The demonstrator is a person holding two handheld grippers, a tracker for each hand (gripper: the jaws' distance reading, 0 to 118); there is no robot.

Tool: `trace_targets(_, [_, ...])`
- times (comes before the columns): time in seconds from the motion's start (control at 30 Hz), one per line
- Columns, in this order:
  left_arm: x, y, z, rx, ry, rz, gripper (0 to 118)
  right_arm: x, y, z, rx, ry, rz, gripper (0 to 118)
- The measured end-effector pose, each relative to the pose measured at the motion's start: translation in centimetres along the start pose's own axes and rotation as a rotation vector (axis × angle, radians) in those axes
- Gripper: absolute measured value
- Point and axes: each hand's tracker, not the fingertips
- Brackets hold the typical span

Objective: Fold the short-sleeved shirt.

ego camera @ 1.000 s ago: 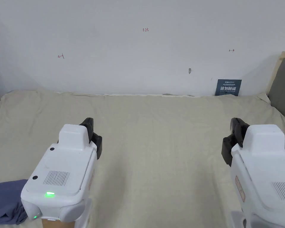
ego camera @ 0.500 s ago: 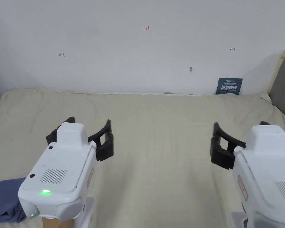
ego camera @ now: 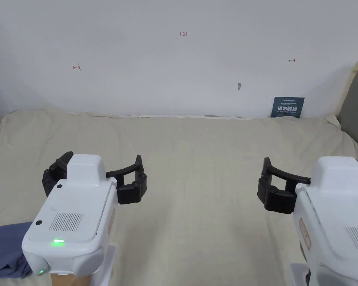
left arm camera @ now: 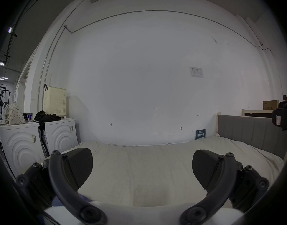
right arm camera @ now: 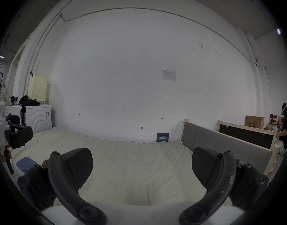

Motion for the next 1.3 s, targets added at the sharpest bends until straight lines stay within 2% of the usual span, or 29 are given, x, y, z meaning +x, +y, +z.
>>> trace_targets(1.3, [0.2,-0.23,0.42,0.005,-0.01,-0.001,118,0.4,-0.03,0.28,-0.002,0.009,-0.004,118])
